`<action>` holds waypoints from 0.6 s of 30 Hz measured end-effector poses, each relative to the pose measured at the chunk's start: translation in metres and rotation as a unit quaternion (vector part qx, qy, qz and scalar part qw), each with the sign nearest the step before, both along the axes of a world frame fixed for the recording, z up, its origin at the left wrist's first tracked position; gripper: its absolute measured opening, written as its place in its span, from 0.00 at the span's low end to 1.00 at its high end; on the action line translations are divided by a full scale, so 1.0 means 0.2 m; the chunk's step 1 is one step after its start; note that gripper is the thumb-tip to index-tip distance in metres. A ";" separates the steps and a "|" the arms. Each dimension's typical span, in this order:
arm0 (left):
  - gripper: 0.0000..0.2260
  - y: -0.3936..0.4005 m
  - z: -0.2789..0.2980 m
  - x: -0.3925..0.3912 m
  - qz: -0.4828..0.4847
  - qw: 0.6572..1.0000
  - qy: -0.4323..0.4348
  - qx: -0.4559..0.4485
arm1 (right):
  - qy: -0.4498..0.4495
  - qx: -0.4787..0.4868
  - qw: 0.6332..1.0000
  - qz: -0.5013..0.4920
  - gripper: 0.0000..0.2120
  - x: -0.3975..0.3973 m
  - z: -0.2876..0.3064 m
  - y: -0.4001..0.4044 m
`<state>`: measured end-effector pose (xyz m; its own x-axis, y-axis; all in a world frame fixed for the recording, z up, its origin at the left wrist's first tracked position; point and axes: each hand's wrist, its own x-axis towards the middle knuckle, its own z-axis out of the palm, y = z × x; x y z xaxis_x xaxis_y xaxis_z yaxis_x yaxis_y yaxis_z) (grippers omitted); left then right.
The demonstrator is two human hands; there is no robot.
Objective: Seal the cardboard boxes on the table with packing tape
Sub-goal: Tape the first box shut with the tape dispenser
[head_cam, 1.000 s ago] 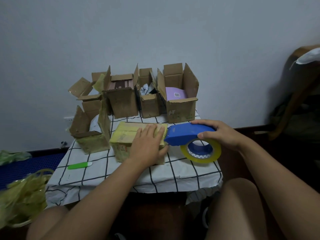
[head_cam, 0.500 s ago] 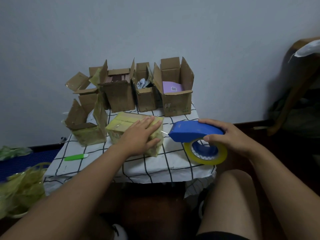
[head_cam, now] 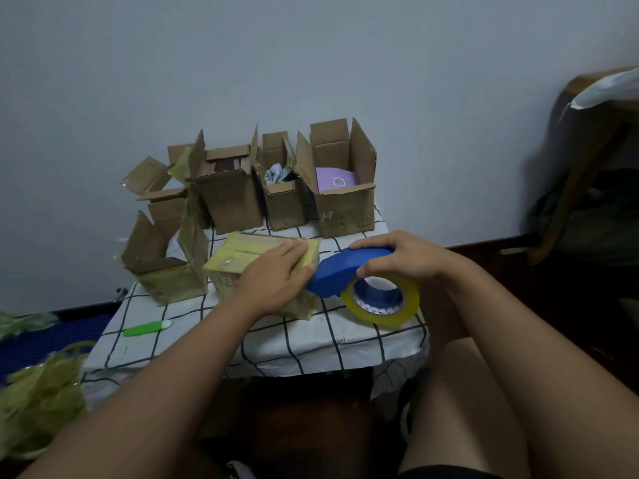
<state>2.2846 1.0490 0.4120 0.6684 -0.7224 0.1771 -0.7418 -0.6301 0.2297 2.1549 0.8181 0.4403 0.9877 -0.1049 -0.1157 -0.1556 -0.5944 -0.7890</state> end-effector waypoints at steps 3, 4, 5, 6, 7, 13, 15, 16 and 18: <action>0.20 -0.06 -0.02 -0.03 0.047 0.997 -0.038 -0.042 | 0.007 -0.013 1.000 0.006 0.21 0.04 0.05 0.01; 0.19 -0.08 -0.03 -0.04 0.054 0.996 -0.041 -0.051 | 0.010 -0.021 1.000 0.008 0.20 0.06 0.06 0.01; 0.19 -0.09 -0.03 -0.04 0.057 0.996 -0.039 -0.057 | 0.012 -0.031 0.999 0.010 0.20 0.07 0.08 0.01; 0.19 -0.09 -0.03 -0.03 0.059 0.996 -0.033 -0.061 | 0.015 -0.043 0.999 0.014 0.20 0.08 0.10 0.02; 0.19 -0.09 -0.02 -0.03 0.060 0.996 -0.024 -0.065 | 0.017 -0.057 0.998 0.018 0.20 0.09 0.12 0.02; 0.17 -0.08 0.01 -0.02 0.052 0.997 0.003 -0.065 | 0.026 -0.142 0.989 0.036 0.20 0.12 0.24 0.10; 0.18 -0.08 0.01 -0.02 0.048 0.997 0.007 -0.062 | 0.041 -0.188 0.981 0.037 0.22 0.15 0.26 0.14; 0.18 -0.08 0.01 -0.02 0.047 0.997 0.008 -0.059 | 0.053 -0.226 0.972 0.041 0.24 0.17 0.25 0.18; 0.19 -0.07 0.01 -0.03 0.046 0.997 0.014 -0.054 | 0.096 -0.281 0.953 0.054 0.28 0.21 0.20 0.25</action>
